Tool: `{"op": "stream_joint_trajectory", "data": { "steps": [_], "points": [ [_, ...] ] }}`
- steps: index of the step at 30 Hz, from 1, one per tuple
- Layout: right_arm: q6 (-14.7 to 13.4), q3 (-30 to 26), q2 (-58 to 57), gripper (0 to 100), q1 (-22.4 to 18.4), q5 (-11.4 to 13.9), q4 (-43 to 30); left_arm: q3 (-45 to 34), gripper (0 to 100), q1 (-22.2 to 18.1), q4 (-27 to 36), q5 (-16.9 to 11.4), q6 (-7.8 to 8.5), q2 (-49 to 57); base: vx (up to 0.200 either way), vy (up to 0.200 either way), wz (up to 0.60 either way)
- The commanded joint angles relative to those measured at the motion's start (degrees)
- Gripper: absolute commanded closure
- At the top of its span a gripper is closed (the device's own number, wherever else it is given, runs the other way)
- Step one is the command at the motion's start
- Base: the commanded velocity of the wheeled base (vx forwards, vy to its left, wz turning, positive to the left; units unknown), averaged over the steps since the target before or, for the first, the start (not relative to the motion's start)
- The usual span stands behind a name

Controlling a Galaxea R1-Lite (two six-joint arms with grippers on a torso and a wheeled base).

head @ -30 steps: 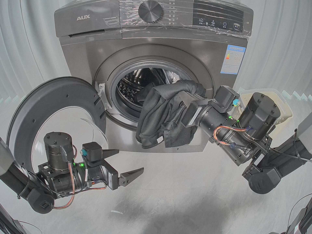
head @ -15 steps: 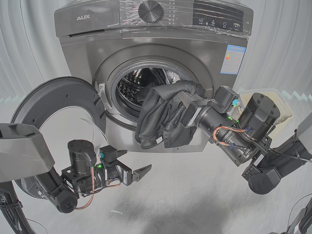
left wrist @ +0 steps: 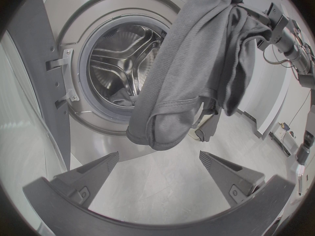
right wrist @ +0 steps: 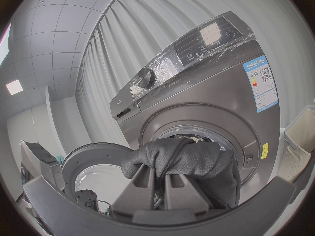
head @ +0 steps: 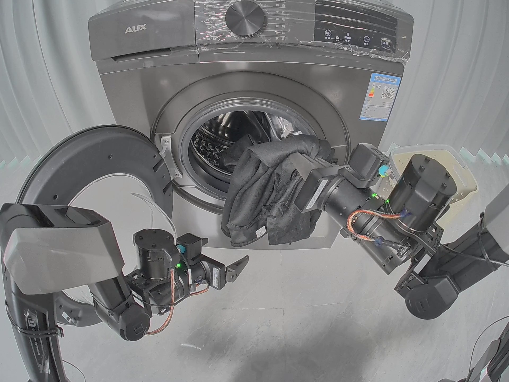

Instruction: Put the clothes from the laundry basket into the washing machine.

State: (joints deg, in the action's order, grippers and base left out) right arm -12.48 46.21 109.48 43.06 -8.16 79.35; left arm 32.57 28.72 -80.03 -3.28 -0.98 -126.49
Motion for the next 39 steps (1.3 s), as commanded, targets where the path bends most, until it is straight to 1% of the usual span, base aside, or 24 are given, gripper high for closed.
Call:
{"op": "stream_joint_trajectory", "data": {
  "steps": [1,3,10,12,37,38,39],
  "points": [
    [0.0,-0.2,-0.1,100,0.1,0.0,0.0,1.2,0,0.0,-0.2,0.4,0.01,-2.0,0.0,0.0,0.0],
    [0.0,-0.2,-0.1,100,0.1,0.0,0.0,3.0,0,0.0,-1.1,1.4,0.01,-2.8,0.0,0.0,0.0],
    [0.0,-0.2,-0.1,100,0.1,0.0,0.0,5.3,0,0.1,-2.8,2.0,0.01,-4.4,0.0,0.0,0.0],
    [0.0,-0.2,-0.1,100,0.1,0.0,0.1,6.1,0,0.2,-3.9,3.1,0.1,-5.5,0.0,0.0,0.0],
    [0.0,-0.2,-0.3,100,0.2,0.0,0.1,11.2,0,-0.4,-4.8,4.0,0.18,-7.3,0.0,0.0,0.0],
    [0.0,-0.3,-0.2,100,0.2,0.0,0.1,11.3,100,-0.4,-5.0,4.1,0.18,-7.3,0.0,0.0,0.0],
    [0.0,-0.3,-0.2,100,0.2,0.0,0.1,11.3,100,-0.4,-5.0,4.1,0.18,-7.3,0.0,0.0,0.0]
  ]
}}
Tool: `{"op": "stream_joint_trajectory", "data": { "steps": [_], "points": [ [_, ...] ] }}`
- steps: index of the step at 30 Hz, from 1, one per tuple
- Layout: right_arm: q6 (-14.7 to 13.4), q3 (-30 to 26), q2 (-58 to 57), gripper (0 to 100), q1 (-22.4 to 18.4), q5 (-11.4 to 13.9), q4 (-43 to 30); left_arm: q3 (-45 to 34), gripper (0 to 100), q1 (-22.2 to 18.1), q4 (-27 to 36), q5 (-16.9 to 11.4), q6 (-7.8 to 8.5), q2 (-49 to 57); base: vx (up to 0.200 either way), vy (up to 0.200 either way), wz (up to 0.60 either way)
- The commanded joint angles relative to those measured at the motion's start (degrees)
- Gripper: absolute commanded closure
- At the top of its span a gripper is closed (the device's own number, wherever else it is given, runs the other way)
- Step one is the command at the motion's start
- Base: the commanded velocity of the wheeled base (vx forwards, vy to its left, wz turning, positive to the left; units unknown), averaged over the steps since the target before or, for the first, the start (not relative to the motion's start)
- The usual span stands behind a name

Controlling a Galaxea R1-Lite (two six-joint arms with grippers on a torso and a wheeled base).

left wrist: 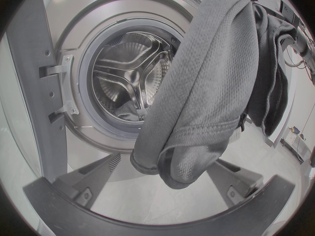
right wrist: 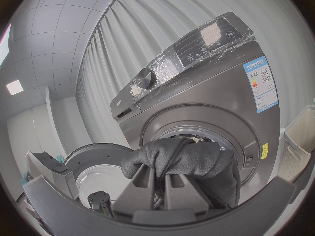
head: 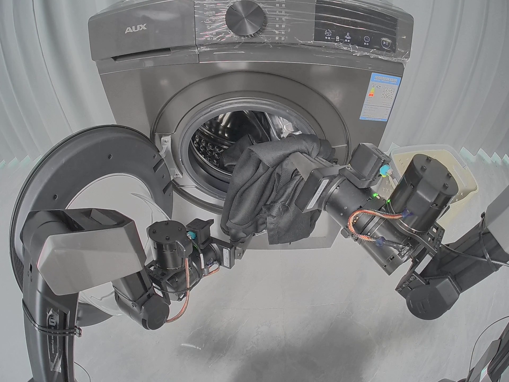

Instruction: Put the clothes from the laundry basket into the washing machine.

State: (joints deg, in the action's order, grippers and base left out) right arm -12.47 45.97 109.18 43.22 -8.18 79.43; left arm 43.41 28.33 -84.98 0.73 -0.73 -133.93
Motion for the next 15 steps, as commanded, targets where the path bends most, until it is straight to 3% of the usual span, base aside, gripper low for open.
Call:
{"op": "stream_joint_trajectory", "data": {
  "steps": [1,15],
  "points": [
    [0.0,-0.1,0.1,100,0.0,0.0,0.0,0.4,100,0.1,-0.6,0.1,0.03,0.2,0.0,0.0,0.0],
    [0.1,-1.0,0.3,100,-0.6,0.1,-0.1,-2.4,100,0.8,-3.4,-0.4,-0.15,4.6,0.0,0.0,0.0]
  ]
}}
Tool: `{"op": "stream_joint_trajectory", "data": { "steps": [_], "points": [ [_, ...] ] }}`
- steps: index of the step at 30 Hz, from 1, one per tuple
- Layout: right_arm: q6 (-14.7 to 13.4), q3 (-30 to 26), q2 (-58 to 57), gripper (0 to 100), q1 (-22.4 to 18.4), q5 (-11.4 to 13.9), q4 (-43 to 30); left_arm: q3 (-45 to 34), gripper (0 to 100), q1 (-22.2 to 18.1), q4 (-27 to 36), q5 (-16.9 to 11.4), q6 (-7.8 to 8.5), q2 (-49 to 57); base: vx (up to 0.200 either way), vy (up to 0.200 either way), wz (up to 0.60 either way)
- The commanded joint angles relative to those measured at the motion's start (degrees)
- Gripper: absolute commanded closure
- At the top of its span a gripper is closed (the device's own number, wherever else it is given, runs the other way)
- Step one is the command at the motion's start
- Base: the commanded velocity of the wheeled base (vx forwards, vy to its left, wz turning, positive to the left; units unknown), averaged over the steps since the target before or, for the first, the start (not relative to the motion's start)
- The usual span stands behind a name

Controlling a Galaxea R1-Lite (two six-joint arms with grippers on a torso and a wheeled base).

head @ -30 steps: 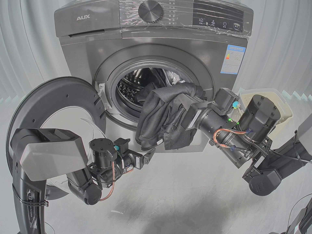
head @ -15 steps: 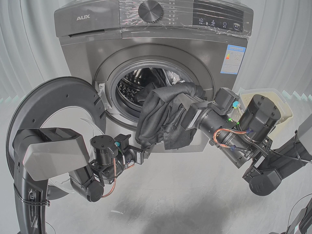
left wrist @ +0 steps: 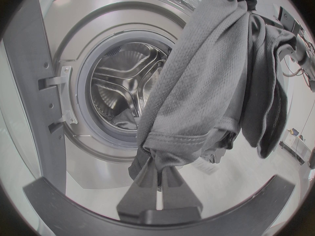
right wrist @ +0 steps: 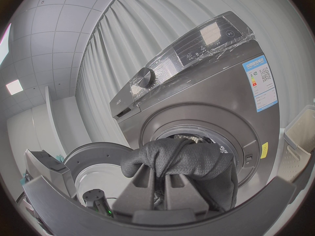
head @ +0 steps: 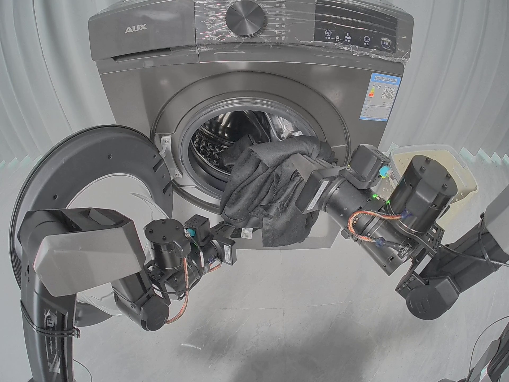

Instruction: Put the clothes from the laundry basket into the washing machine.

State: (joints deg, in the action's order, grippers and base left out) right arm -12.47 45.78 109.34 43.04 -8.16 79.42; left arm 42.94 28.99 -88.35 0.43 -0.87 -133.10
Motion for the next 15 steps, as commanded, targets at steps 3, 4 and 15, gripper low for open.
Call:
{"op": "stream_joint_trajectory", "data": {
  "steps": [3,4,15],
  "points": [
    [0.0,-0.9,0.7,100,-0.7,0.1,-0.1,-4.1,100,0.6,-0.1,-0.3,-0.01,6.3,0.0,0.0,0.0],
    [0.0,-0.9,1.3,100,-0.9,0.1,0.0,-5.6,100,0.9,-0.1,-0.2,-0.01,7.9,0.0,0.0,0.0],
    [0.1,-1.0,5.4,100,-1.7,0.0,-0.1,-22.9,100,4.4,-0.2,-2.1,0.34,23.8,0.0,0.0,0.0]
  ]
}}
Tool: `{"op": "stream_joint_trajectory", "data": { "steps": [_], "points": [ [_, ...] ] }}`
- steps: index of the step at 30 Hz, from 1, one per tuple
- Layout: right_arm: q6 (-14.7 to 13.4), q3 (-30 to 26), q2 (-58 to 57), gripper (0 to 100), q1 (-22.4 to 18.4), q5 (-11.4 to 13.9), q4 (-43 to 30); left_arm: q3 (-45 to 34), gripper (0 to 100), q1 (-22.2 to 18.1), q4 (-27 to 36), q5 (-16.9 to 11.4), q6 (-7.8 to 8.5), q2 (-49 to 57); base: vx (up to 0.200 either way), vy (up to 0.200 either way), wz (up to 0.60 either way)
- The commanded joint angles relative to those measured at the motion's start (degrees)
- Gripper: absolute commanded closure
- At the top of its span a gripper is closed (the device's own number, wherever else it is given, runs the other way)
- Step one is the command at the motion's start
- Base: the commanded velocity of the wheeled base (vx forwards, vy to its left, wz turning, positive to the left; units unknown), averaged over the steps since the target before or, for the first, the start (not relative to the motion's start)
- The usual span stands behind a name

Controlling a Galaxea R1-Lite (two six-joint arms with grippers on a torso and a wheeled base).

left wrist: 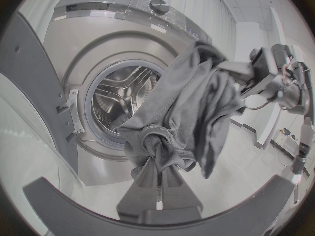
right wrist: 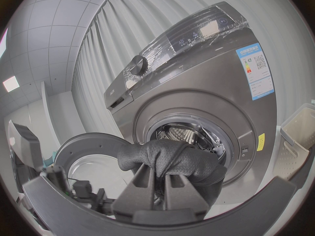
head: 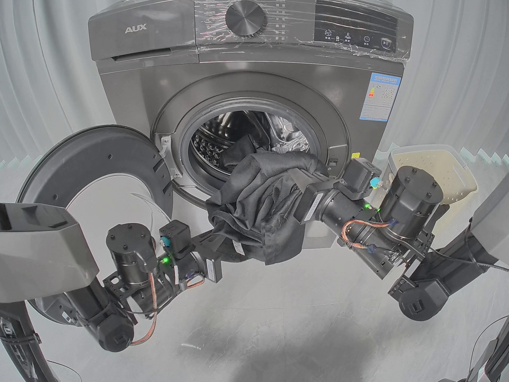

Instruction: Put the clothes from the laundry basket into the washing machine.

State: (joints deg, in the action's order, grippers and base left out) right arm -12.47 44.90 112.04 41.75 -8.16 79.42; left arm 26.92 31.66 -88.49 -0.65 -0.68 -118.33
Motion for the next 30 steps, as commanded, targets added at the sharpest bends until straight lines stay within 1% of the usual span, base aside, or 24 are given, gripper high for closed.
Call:
{"op": "stream_joint_trajectory", "data": {
  "steps": [1,3,6,7,12,14,15,16,19,20,21,22,23,30],
  "points": [
    [0.1,-0.1,2.8,100,-0.4,0.0,-0.1,-7.1,100,1.7,0.0,-1.1,0.16,9.2,0.0,0.0,0.0],
    [0.2,-0.1,3.1,100,-0.5,0.0,0.0,-9.2,100,1.6,0.0,-2.4,0.16,10.6,0.0,0.0,0.0],
    [0.3,0.0,2.7,100,-0.4,0.0,0.0,-9.5,100,1.0,0.1,-2.7,0.51,10.0,0.0,0.0,0.0],
    [0.3,0.0,2.3,100,-0.4,0.0,0.0,-9.5,100,1.1,0.1,-2.6,0.33,9.2,0.0,0.0,0.0],
    [0.2,-0.2,1.6,100,-0.2,0.0,0.3,-8.5,100,0.9,0.1,-2.4,0.51,0.9,0.0,0.0,0.0],
    [0.3,-0.1,1.2,100,-0.2,0.0,0.8,-6.8,100,0.9,0.1,-2.4,0.33,-2.9,0.0,0.0,0.0],
    [0.3,-0.1,1.2,100,-0.2,0.0,0.9,-6.6,100,0.8,0.1,-2.4,0.33,-3.1,0.0,0.0,0.0],
    [0.4,-0.1,0.5,100,0.0,0.0,0.9,-4.2,100,0.2,0.0,-2.3,-0.02,-6.7,0.0,0.0,0.0],
    [0.4,-0.1,0.1,100,0.3,0.0,0.9,-0.8,100,-0.7,0.0,-2.2,-0.11,-9.9,0.0,0.0,0.0],
    [0.4,-0.1,-0.2,100,0.3,0.0,0.9,1.7,100,-0.9,0.0,-1.9,-0.37,-11.5,0.0,0.0,0.0],
    [0.4,-0.1,-0.3,100,0.3,0.0,0.9,3.0,100,-1.2,0.0,-1.8,-0.72,-12.2,0.0,0.0,0.0],
    [0.4,-0.1,-0.3,100,0.3,0.0,0.9,3.0,100,-1.2,0.0,-1.8,-0.72,-12.2,0.0,0.0,0.0],
    [0.4,-0.1,-0.7,100,0.3,0.0,0.9,4.5,100,-1.9,0.0,-1.6,-1.25,-12.8,0.0,0.0,0.0],
    [0.4,0.0,-0.8,100,0.3,0.0,1.0,6.0,100,-2.3,0.0,-1.6,-1.25,-13.3,0.0,0.0,0.0]
  ]
}}
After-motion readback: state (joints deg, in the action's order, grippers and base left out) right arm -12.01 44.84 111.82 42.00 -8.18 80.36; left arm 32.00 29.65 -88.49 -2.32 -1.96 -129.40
